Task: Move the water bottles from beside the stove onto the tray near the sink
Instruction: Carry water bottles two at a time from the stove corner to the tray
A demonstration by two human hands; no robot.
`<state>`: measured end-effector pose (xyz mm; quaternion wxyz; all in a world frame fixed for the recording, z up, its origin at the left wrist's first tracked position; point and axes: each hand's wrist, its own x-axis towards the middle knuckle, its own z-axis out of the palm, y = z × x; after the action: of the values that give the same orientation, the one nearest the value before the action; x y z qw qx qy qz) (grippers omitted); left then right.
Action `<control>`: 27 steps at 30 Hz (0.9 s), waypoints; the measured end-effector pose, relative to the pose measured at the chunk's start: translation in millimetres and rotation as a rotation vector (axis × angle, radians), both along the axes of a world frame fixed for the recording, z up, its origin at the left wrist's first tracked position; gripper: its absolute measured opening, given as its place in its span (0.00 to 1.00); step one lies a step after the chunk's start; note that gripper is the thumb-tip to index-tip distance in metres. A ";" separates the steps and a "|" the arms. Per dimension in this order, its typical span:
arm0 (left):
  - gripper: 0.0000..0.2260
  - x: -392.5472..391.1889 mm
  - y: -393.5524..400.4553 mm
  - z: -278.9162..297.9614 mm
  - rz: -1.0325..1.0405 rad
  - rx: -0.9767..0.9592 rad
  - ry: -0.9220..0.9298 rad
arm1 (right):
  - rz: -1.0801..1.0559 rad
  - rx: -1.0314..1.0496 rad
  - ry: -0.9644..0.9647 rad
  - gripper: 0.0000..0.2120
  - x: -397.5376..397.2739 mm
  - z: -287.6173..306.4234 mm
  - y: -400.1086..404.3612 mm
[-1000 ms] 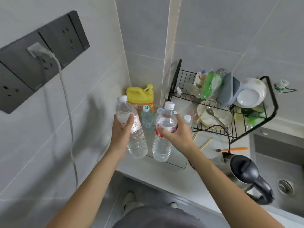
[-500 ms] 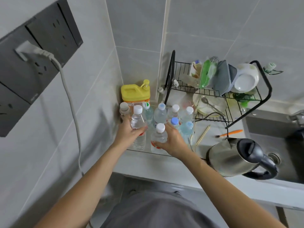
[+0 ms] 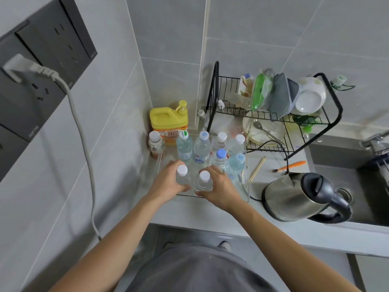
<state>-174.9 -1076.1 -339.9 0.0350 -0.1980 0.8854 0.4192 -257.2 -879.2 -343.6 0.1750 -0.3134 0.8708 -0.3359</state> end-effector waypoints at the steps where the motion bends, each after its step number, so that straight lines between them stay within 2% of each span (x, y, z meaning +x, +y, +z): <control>1: 0.22 -0.6 -1.5 2.9 0.000 -0.033 0.027 | 0.009 0.012 0.020 0.25 -0.5 1.5 1.8; 7: 0.15 1.4 -6.4 22.0 -0.072 -0.216 0.056 | 0.061 0.170 0.267 0.20 -10.3 18.2 9.4; 11: 0.13 2.3 -2.6 29.9 -0.124 -0.312 0.041 | 0.143 0.280 0.339 0.17 -13.2 38.0 0.3; 22: 0.10 -38.0 -23.6 39.1 -0.109 -0.364 -0.022 | 0.289 0.459 0.540 0.18 -64.8 63.3 -45.3; 27: 0.07 -64.7 -25.8 46.5 -0.128 -0.353 -0.011 | 0.253 0.537 0.549 0.20 -85.4 65.9 -56.3</control>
<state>-239.6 -1101.9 -293.3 0.0311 -0.1467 0.9558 0.2530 -342.6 -935.5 -277.7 0.0515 -0.4395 0.8964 0.0238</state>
